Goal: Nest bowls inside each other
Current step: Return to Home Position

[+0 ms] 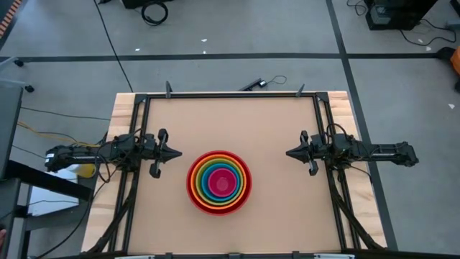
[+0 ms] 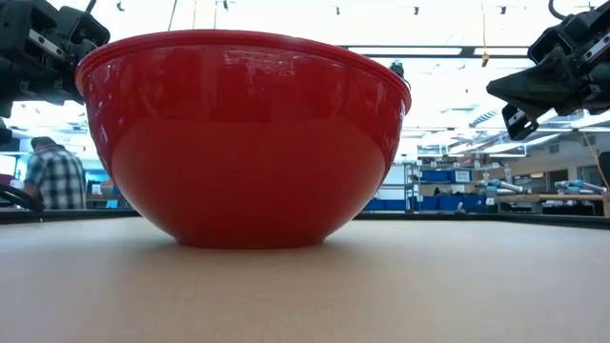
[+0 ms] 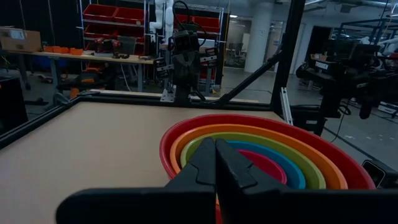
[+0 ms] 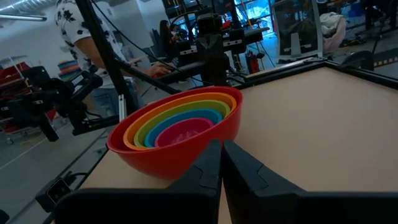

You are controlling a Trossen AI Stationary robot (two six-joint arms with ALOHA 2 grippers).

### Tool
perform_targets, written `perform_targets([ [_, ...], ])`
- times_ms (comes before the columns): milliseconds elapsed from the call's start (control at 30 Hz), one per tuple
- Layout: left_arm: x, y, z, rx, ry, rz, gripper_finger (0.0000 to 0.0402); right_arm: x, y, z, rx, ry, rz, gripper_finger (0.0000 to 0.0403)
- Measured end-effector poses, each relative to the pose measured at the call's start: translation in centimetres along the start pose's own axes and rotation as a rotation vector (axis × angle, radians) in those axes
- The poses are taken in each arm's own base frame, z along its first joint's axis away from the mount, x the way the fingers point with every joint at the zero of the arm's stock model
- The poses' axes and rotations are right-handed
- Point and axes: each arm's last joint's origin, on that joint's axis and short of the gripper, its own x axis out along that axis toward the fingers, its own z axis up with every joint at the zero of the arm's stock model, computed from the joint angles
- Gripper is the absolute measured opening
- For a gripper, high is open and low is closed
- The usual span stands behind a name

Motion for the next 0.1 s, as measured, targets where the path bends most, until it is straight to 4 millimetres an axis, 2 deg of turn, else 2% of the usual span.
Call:
perform_targets([
  [100, 0.00, 0.00, -0.01, 0.000, 0.000, 0.000, 0.0000, 0.00, 0.00, 0.00, 0.000, 0.000, 0.000, 0.0020],
])
